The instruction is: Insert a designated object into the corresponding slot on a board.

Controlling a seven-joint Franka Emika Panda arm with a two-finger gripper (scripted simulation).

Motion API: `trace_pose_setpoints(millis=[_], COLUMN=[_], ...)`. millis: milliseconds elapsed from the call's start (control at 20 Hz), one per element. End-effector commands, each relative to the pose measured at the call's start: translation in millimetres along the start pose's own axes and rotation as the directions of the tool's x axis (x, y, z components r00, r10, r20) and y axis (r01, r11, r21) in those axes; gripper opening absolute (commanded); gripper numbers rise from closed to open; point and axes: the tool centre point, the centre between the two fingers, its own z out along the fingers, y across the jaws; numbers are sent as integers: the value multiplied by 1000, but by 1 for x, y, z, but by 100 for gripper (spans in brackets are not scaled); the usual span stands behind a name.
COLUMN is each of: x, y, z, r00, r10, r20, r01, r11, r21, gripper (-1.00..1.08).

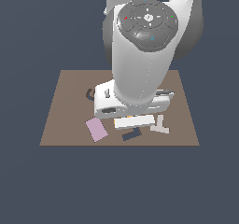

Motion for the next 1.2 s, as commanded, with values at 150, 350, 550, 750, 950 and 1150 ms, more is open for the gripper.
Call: trace_pose_setpoints(millis=[150,350,550,750,950,1150], x=[20,29,33,34,34,34], y=[-7,-12,-15,-15,-16,-16], z=[-1,-2,-2,-2,4,8], r00=[992,984,978,978,977,977], r10=[-123,-178,-207,-209,-212,-213], r20=[0,0,0,0,0,0], r01=[123,178,207,209,212,213], r11=[992,984,978,978,977,977], r21=[0,1,1,1,1,1], gripper=[-100,-100,-100,-100,-100,100])
